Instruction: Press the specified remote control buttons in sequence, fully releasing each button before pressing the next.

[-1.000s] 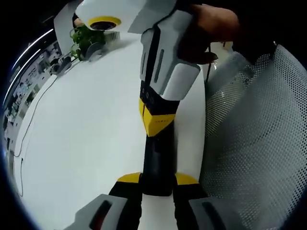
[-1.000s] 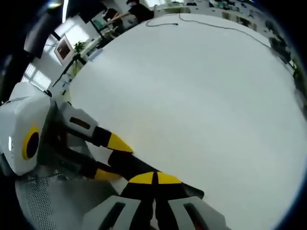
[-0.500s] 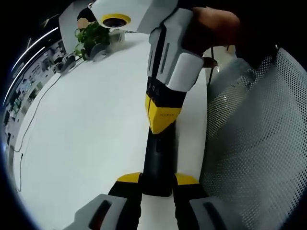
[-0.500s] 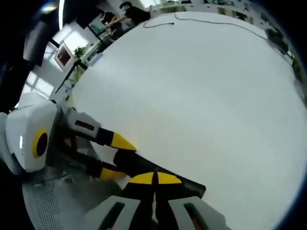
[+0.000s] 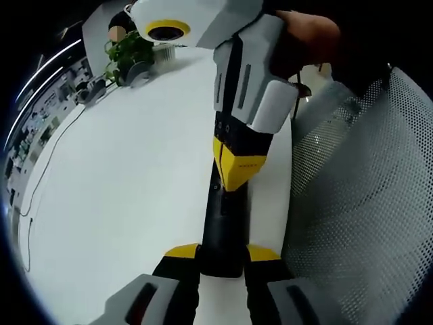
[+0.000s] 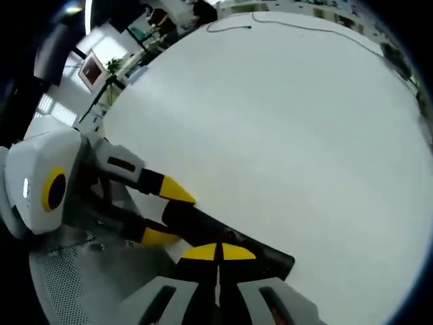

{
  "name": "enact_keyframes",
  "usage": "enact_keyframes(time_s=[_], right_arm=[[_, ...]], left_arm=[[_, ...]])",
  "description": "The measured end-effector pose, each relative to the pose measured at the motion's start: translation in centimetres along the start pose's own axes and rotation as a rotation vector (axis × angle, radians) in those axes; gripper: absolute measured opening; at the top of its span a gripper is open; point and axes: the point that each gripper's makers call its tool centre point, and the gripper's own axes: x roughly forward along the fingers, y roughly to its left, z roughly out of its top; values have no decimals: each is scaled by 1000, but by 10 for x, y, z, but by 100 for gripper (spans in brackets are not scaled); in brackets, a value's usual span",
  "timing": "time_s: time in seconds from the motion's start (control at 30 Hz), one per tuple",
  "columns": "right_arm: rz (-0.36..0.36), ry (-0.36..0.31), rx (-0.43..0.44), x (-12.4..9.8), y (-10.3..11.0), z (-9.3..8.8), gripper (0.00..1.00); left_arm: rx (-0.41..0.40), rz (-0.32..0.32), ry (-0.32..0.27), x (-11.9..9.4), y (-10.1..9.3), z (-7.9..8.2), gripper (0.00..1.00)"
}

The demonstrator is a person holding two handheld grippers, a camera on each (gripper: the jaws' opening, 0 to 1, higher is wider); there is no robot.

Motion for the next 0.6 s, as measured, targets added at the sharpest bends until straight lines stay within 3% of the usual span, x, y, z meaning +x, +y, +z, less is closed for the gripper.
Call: enact_keyframes(time_s=[0.6], right_arm=[[37, -13, 111, 2, -1, 1, 0]], left_arm=[[40, -7, 0, 1, -1, 0, 24]])
